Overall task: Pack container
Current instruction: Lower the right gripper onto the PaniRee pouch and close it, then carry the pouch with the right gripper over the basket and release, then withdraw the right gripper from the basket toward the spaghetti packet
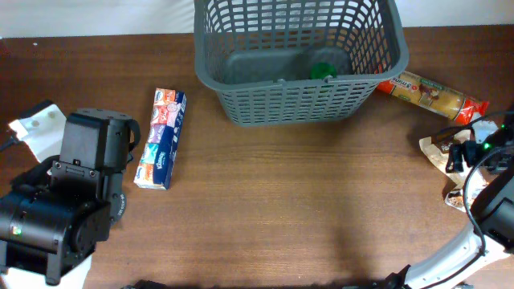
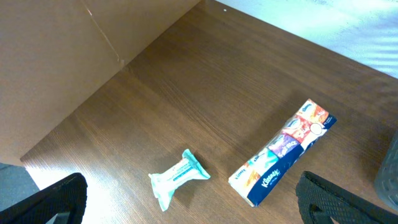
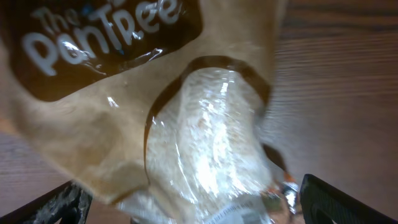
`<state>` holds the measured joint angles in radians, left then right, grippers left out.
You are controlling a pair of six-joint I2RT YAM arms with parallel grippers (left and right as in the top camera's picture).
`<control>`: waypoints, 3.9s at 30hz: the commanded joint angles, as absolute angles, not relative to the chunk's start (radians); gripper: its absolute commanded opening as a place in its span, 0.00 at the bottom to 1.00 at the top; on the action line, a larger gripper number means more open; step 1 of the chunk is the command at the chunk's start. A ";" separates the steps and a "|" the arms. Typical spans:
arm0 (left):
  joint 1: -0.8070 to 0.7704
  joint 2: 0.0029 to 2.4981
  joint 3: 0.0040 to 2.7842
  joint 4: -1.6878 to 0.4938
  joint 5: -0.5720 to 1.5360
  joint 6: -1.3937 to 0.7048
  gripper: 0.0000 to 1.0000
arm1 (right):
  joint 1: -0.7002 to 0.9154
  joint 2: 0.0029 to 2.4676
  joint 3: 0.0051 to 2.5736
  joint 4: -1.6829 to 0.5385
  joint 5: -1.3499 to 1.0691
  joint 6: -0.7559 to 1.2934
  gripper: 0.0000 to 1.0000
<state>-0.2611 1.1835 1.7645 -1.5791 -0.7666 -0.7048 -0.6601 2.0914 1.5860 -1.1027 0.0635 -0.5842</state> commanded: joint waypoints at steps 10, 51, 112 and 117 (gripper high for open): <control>-0.256 1.183 1.773 -1.580 -0.770 -0.718 0.99 | -0.653 2.179 1.574 -1.092 0.045 -0.590 0.99; -0.256 1.183 1.773 -1.581 -0.770 -0.718 0.99 | -0.513 2.217 3.132 -0.856 -0.715 0.539 0.03; -0.257 1.183 1.773 -1.580 -0.770 -0.718 0.99 | 0.027 2.216 3.124 -1.265 -0.281 0.134 0.99; -0.257 1.183 1.773 -1.581 -0.770 -0.718 0.99 | -0.019 2.096 3.125 -1.459 -0.261 -0.010 0.99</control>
<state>-0.2611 1.1835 1.7645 -1.5791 -0.7666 -0.7048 0.0059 2.1529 3.1111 -1.3853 -0.2672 0.1074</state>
